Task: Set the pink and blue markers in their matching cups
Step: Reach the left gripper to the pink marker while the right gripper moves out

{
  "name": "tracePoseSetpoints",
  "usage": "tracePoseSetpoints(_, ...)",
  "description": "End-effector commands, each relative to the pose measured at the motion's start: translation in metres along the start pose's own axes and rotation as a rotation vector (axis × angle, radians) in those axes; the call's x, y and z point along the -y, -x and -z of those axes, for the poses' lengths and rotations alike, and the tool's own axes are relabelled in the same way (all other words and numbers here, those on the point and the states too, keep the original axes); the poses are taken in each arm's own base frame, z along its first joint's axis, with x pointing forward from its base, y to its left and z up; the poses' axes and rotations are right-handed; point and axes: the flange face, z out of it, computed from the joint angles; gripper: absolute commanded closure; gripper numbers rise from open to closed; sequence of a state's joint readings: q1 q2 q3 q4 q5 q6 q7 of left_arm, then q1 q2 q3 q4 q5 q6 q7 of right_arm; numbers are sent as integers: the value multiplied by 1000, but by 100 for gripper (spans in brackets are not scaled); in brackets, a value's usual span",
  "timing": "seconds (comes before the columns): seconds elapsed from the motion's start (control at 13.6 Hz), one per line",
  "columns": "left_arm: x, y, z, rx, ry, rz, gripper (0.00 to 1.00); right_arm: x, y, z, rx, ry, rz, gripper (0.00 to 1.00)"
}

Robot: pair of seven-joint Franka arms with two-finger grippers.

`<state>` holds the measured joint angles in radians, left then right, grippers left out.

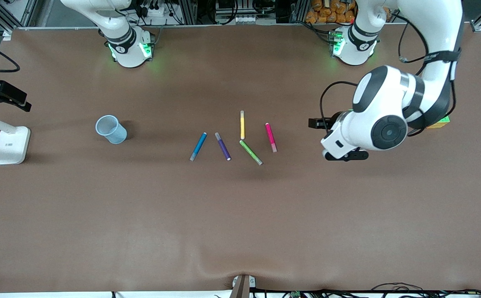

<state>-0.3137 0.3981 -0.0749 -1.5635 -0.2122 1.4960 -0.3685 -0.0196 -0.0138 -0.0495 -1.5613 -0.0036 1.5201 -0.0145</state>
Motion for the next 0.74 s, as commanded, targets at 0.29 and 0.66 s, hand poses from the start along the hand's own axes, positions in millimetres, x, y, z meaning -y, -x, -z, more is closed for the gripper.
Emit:
tracePoseSetpoints(0.29, -65, -42, -79, 0, 2, 92, 0, 2, -30, -39, 63, 20, 14, 0)
tracePoseSetpoints(0.66, -99, -61, -132, 5, 53, 175, 0, 8, -62, -81, 105, 20, 23, 0)
